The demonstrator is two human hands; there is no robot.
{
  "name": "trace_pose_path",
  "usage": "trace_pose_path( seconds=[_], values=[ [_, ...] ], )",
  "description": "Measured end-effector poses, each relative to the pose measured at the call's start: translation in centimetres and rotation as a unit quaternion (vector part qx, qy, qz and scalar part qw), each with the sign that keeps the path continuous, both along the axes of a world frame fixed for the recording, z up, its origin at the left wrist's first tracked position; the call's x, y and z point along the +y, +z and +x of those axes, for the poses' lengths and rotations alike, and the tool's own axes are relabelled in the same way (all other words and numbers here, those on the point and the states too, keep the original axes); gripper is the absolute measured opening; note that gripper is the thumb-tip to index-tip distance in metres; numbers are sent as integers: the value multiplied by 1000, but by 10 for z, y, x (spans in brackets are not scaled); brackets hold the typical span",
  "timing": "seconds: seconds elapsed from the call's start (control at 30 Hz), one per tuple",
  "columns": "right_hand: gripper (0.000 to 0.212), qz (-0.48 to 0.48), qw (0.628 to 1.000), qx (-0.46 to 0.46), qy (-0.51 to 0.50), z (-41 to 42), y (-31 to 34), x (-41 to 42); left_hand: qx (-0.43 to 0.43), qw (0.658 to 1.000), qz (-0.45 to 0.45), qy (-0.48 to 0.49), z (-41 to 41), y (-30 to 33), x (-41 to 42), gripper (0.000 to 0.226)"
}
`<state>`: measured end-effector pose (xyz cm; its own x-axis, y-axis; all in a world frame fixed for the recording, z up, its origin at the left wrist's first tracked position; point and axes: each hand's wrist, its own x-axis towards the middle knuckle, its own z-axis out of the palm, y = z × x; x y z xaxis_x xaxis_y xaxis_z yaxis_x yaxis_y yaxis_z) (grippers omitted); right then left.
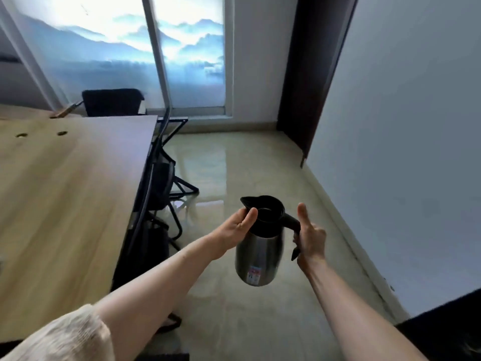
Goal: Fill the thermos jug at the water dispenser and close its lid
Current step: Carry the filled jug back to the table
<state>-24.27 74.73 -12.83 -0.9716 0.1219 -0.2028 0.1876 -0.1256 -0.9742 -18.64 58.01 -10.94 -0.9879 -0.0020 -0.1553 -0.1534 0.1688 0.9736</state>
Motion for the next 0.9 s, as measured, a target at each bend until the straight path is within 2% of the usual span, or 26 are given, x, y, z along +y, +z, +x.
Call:
trace_pose_path(
  seconds=[0.03, 0.17, 0.23, 0.3, 0.37, 0.43, 0.53, 0.6, 0.63, 0.67, 0.73, 0.77, 0.83, 0.9],
  values=[
    [61, 1, 999, 2, 46, 0, 3, -35, 5, 999, -1, 47, 12, 0, -31, 44],
    [60, -15, 994, 18, 106, -2, 12, -101, -3, 993, -16, 117, 37, 17, -82, 29],
    [66, -14, 987, 22, 157, 0, 18, -140, 6, 988, -13, 153, 55, 30, -113, 28],
    [71, -19, 979, 26, 201, 6, 25, -185, 31, 981, -24, 192, 74, 36, -147, 42],
    [66, -24, 973, 30, 228, 17, 32, -226, 42, 974, -16, 223, 95, 41, -181, 62],
    [59, -16, 968, 40, 249, 30, 39, -269, 42, 969, -19, 243, 119, 48, -213, 67],
    [72, 82, 954, 97, 270, 42, 59, -317, 35, 964, -13, 263, 144, 44, -252, 110],
    [74, 144, 943, 127, 270, 38, 74, -341, 42, 966, 2, 254, 149, 33, -275, 116],
    [72, 154, 943, 131, 264, 34, 79, -348, 36, 970, -5, 242, 150, 33, -281, 110],
    [72, 151, 946, 127, 257, 29, 87, -354, 37, 973, -12, 228, 147, 35, -290, 93],
    [70, 137, 954, 112, 243, 24, 105, -364, 54, 977, -21, 206, 142, 52, -306, 42],
    [68, 119, 958, 106, 239, 25, 116, -371, 61, 976, -17, 207, 140, 67, -315, 32],
    [63, 70, 967, 92, 228, 28, 135, -386, 91, 975, -37, 197, 135, 90, -338, 40],
    [62, 39, 973, 84, 213, 34, 145, -406, 103, 980, -47, 161, 135, 114, -362, 35]
  ],
)
